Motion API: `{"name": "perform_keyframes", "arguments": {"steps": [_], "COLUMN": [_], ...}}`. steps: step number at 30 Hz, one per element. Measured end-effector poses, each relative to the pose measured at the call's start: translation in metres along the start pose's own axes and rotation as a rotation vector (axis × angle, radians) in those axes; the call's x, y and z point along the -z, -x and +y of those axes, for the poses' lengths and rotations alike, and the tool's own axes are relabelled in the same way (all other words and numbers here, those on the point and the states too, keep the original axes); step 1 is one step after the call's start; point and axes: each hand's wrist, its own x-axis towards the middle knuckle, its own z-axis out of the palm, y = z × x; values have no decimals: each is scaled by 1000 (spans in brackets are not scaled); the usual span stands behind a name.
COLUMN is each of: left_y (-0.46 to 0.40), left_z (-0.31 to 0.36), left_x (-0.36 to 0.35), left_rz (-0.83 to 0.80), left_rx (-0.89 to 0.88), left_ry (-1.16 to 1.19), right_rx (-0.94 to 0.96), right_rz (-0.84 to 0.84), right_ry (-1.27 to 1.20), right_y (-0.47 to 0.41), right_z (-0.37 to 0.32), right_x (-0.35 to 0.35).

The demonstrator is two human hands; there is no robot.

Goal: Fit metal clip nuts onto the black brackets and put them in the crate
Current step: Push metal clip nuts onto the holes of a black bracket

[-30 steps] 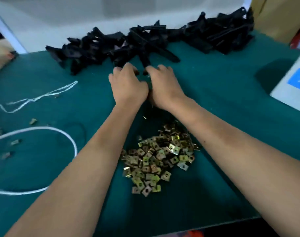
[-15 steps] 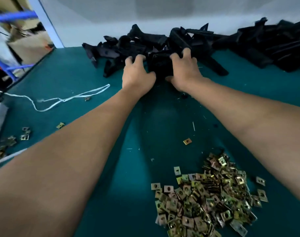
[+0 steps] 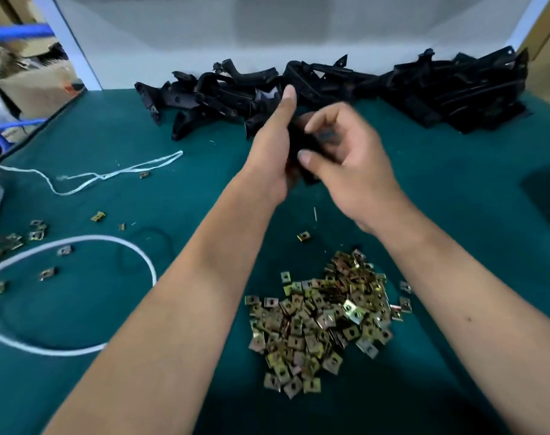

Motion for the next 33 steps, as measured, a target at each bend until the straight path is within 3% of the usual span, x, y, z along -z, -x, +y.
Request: {"name": "perform_keyframes", "arguments": {"steps": [3,5,7,9,12,14,18,22,27,33], "left_y": [23,36,48,56,67,74,69,66,64,66], "left_z": [-3,-4,-6,-11,-24,-31,-32,-38,-43,-47], "left_x": [-3,3,19,39,64,72,77,80,73,69], "left_rz": [34,117,246,299,318,250,161,89,-19,-72], "left_rx": [-55,-237,-573,-800,-772,-704,-605,-641,-660,-707], "left_ry": [229,216,-124,-663,-1266,-1417,-1377,-1314,-1257,-1305], "right_rx": [38,57,26,-13,-11,-14,-62,-176,-375,-551], "right_rz": [-82,-55,-159,-369,-481,-463,-368,-92,229,280], "right_ry": [20,206,482,727,777,750,707,520,-32,-210], "right_y": [30,47,59,63,59,59,61,61,57,57], "right_z": [-7,-4,2,6,4,3,11,18,16,13], "right_x": [6,14,20,20,15,11,13,24,28,26]}}
